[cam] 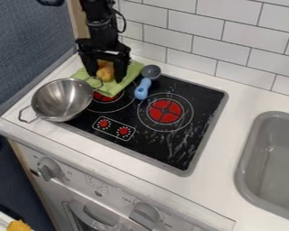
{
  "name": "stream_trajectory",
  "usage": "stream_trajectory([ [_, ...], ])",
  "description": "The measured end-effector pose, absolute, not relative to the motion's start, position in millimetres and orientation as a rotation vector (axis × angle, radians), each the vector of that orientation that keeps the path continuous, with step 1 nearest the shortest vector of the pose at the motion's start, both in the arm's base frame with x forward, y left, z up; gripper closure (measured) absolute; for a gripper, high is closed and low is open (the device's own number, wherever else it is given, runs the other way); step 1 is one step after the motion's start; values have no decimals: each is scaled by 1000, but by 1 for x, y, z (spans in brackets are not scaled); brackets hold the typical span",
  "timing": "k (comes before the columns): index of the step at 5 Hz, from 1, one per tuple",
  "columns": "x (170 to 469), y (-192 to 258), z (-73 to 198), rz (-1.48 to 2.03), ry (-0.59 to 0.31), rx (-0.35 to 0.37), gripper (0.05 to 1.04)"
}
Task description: Move the yellow object below the spoon
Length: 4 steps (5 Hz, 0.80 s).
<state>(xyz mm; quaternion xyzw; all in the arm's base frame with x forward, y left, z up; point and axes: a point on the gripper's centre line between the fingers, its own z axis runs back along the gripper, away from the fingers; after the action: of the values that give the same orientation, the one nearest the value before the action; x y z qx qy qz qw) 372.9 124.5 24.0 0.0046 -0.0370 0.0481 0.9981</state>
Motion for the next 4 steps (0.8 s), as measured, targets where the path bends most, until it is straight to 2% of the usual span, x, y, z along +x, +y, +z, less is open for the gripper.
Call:
stream_trajectory([
  [1, 372, 124, 19, 95, -60, 7, 419],
  [2, 371, 125, 20, 88, -56, 7, 538],
  [3, 370, 121, 45, 71, -109, 7, 538],
  [4, 360, 104, 98, 13, -242, -11, 538],
])
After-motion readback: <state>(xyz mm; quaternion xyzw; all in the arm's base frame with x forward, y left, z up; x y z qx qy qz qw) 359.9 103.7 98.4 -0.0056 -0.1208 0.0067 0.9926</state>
